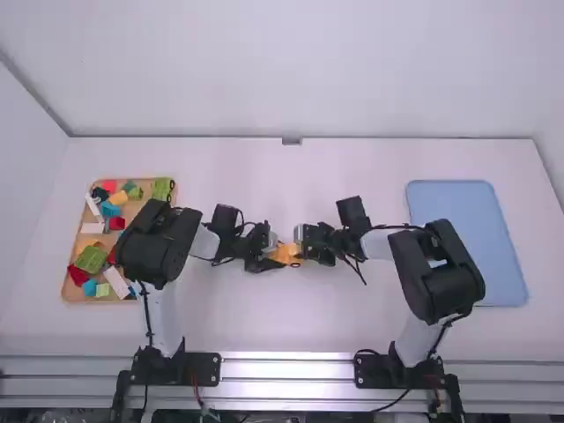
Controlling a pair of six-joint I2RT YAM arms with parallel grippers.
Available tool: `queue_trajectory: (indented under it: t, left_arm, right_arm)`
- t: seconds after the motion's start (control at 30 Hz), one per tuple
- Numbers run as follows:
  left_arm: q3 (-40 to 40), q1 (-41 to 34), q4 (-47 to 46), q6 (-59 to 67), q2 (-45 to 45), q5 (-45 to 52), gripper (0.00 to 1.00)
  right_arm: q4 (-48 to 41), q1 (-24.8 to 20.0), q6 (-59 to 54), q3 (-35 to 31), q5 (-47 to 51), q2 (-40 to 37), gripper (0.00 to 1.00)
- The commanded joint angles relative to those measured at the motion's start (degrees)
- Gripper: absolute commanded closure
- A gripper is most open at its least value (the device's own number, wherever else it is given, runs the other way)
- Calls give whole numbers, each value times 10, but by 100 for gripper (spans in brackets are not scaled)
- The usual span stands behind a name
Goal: Assemble lego blocks to make yellow taxi
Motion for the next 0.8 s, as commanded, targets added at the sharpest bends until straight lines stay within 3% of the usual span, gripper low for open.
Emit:
queue_trajectory:
  t: [0.0, 0.77]
  left_arm:
    - [-2, -1, -6, 0, 12, -7, 57]
    - [-2, -1, -11, 0, 12, -7, 59]
  right_arm:
    - [2, 1, -4, 7, -23, 1, 88]
    - [-17, 2, 21, 3, -6, 1, 84]
